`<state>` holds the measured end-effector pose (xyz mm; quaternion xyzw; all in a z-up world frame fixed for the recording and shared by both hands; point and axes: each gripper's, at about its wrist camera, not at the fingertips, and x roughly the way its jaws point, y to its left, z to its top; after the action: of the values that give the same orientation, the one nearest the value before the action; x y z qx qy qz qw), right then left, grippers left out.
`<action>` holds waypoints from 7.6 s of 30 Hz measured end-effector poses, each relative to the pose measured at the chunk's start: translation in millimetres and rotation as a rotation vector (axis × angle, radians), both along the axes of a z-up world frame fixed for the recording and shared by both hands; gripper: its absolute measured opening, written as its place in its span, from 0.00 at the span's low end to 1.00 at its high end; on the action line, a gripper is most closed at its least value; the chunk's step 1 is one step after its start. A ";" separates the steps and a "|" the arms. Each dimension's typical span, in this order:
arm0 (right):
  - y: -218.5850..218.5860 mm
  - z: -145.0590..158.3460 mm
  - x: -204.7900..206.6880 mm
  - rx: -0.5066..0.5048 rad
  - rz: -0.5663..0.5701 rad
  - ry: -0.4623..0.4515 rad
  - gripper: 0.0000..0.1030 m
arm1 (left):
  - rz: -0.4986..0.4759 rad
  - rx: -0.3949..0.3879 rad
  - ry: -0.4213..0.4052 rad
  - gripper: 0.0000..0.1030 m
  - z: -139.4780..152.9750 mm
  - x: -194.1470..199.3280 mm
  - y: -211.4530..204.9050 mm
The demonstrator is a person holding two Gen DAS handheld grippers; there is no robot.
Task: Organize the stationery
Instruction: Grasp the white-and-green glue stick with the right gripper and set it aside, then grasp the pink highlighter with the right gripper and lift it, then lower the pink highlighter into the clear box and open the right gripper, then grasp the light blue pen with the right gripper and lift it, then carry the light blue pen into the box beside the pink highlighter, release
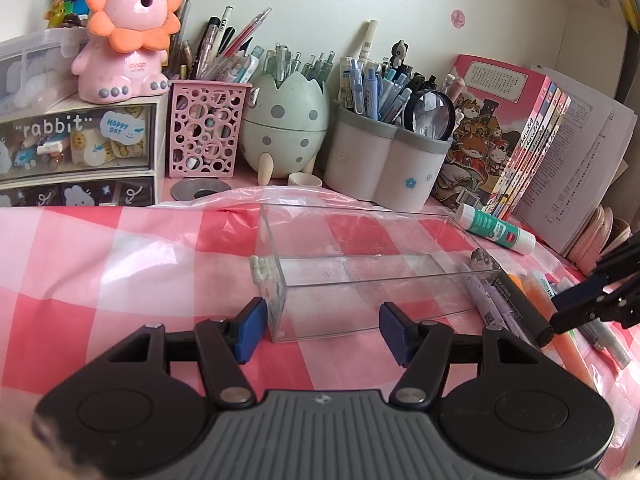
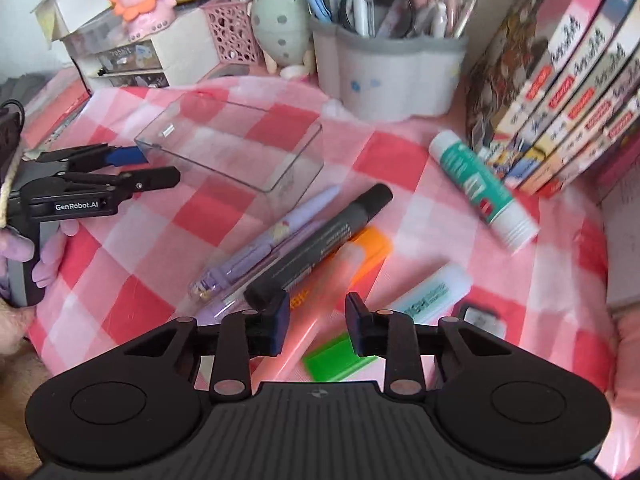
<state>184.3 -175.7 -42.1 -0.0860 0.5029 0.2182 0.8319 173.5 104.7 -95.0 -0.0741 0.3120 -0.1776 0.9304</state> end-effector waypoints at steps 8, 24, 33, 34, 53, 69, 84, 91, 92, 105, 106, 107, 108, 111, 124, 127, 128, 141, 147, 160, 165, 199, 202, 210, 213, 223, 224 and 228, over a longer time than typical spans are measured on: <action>-3.6 -0.9 -5.2 0.041 -0.046 0.046 0.25 | 0.000 0.000 0.000 0.34 0.0 -0.2 -0.2; 14.4 20.0 -10.3 -0.102 0.010 -0.067 0.14 | 0.000 -0.002 0.000 0.34 0.1 -0.2 -0.1; 50.1 46.2 -9.3 -0.262 0.222 -0.248 0.13 | 0.002 -0.006 0.000 0.34 0.4 -0.1 0.4; 55.7 48.5 -7.4 -0.280 0.253 -0.268 0.13 | 0.002 -0.006 0.000 0.34 0.4 -0.1 0.5; 165.3 27.6 36.1 -0.489 0.798 -0.371 0.14 | 0.005 -0.015 0.001 0.34 0.2 -1.2 0.6; 166.1 17.6 54.3 -0.426 0.721 -0.401 0.27 | 0.008 -0.022 0.001 0.34 -0.1 -2.0 0.3; 146.8 34.8 42.0 -0.337 0.582 -0.460 0.45 | 0.009 -0.020 0.000 0.34 0.1 -1.8 0.7; 128.2 43.7 23.1 -0.281 0.519 -0.492 0.53 | 0.009 -0.011 -0.001 0.34 0.1 -0.6 -0.8; 125.2 44.5 21.0 -0.271 0.511 -0.493 0.53 | 0.009 -0.009 -0.001 0.34 0.1 -0.6 -1.1; 71.2 42.5 -8.0 -0.151 0.263 -0.505 0.69 | 0.003 0.002 -0.003 0.34 0.1 2.2 -0.8; 64.3 41.6 -10.5 -0.135 0.228 -0.506 0.74 | 0.001 0.004 -0.003 0.34 0.1 2.6 -0.6; 57.7 40.6 -13.8 -0.124 0.188 -0.512 0.78 | 0.001 0.005 -0.003 0.34 0.1 2.8 -0.4; 51.9 39.4 -17.2 -0.117 0.156 -0.518 0.78 | 0.000 0.005 -0.003 0.34 0.0 3.1 -0.2; 37.5 34.0 -28.3 -0.117 0.072 -0.526 0.81 | -0.003 0.006 -0.004 0.34 -0.2 3.5 0.8; -15.8 9.9 -79.0 -0.069 -0.223 -0.514 0.95 | -0.010 0.013 -0.006 0.34 -0.4 3.0 2.3; -27.2 4.6 -84.8 -0.073 -0.267 -0.497 0.95 | -0.010 0.009 -0.005 0.34 -0.4 2.8 2.5; -30.2 2.8 -85.6 -0.076 -0.276 -0.489 0.95 | -0.010 0.009 -0.005 0.34 -0.4 2.7 2.8; -61.6 -14.8 -82.9 -0.047 -0.388 -0.425 0.94 | -0.010 0.010 -0.005 0.34 -0.4 2.8 2.5; -71.7 -19.7 -76.9 -0.001 -0.442 -0.388 0.84 | -0.010 0.010 -0.005 0.34 -0.4 2.8 2.5; -82.5 -25.2 -71.8 0.050 -0.506 -0.336 0.60 | -0.010 0.010 -0.005 0.34 -0.4 2.8 2.6; -84.2 -26.2 -70.5 0.070 -0.522 -0.324 0.51 | -0.010 0.010 -0.005 0.34 -0.4 2.8 2.6; -64.9 -4.2 -59.3 0.087 -0.393 -0.375 0.14 | -0.009 0.009 -0.004 0.34 -0.4 2.8 2.7; -54.2 2.9 -52.8 0.083 -0.341 -0.387 0.14 | -0.009 0.009 -0.004 0.34 -0.4 2.8 2.5; -15.5 22.3 -29.1 0.073 -0.155 -0.416 0.14 | -0.009 0.008 -0.004 0.34 -0.3 2.6 2.7; -0.6 25.3 -18.6 0.065 -0.091 -0.416 0.14 | -0.009 0.008 -0.004 0.34 -0.3 2.6 2.7; 45.1 34.2 3.5 0.033 0.110 -0.435 0.14 | -0.009 0.007 -0.004 0.34 -0.3 2.6 2.7; 49.6 35.0 5.5 0.026 0.136 -0.438 0.14 | -0.009 0.007 -0.004 0.34 -0.3 2.6 2.8; 64.5 36.7 11.5 0.010 0.247 -0.442 0.14 | -0.008 0.003 -0.003 0.34 0.1 1.9 2.8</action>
<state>195.8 -111.1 -5.4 -0.1881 0.2934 0.2967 0.8891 175.3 107.5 -95.0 -0.0714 0.3109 -0.1811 0.9303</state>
